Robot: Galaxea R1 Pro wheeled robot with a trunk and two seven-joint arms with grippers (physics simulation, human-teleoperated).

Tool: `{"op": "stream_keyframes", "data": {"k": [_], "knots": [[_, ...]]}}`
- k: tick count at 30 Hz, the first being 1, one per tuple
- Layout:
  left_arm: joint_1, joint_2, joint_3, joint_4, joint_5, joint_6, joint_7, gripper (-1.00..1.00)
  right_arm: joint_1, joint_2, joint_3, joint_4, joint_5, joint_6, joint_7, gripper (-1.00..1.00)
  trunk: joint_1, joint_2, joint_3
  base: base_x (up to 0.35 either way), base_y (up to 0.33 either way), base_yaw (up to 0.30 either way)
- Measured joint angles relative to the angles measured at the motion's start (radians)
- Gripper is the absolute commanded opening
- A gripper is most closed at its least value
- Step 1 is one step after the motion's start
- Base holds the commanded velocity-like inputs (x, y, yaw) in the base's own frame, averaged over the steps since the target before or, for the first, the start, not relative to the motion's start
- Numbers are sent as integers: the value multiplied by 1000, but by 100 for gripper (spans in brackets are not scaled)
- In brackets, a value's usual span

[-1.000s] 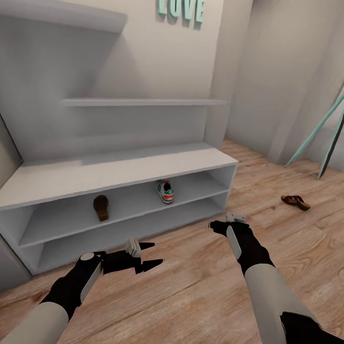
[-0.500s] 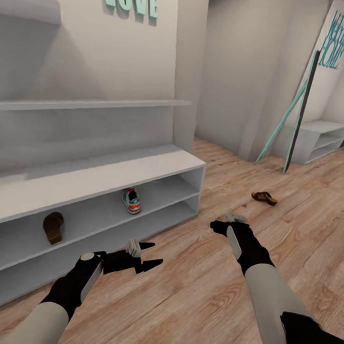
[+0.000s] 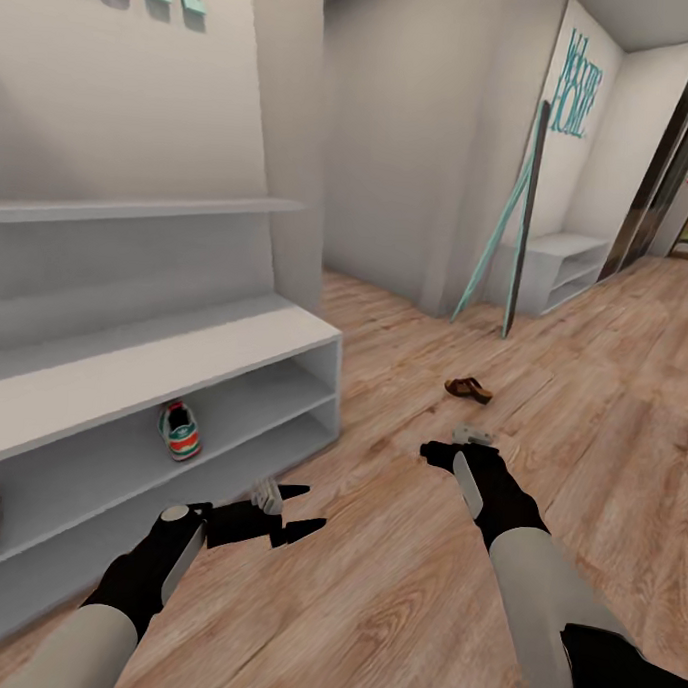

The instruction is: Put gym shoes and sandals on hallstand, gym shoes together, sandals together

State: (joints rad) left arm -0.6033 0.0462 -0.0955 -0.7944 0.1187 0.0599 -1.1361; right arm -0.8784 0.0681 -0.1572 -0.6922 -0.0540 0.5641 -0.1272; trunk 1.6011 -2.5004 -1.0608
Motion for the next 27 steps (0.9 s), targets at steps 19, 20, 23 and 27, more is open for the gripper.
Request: {"op": "stream_keyframes", "data": {"k": [19, 20, 23, 27], "knots": [[0, 0, 1, 0, 0, 1, 1, 100, 0, 0, 0, 0, 0, 0, 0, 100, 0, 0, 0, 264, -231, -300], [-1, 0, 1, 0, 0, 1, 1, 100, 0, 0, 0, 0, 0, 0, 0, 100, 0, 0, 0, 276, -234, -300], [0, 0, 2, 0, 0, 1, 2, 100, 0, 0, 0, 0, 0, 0, 0, 100, 0, 0, 0, 277, -235, -300], [0, 0, 2, 0, 0, 1, 2, 100, 0, 0, 0, 0, 0, 0, 0, 100, 0, 0, 0, 279, -236, -300]]}}
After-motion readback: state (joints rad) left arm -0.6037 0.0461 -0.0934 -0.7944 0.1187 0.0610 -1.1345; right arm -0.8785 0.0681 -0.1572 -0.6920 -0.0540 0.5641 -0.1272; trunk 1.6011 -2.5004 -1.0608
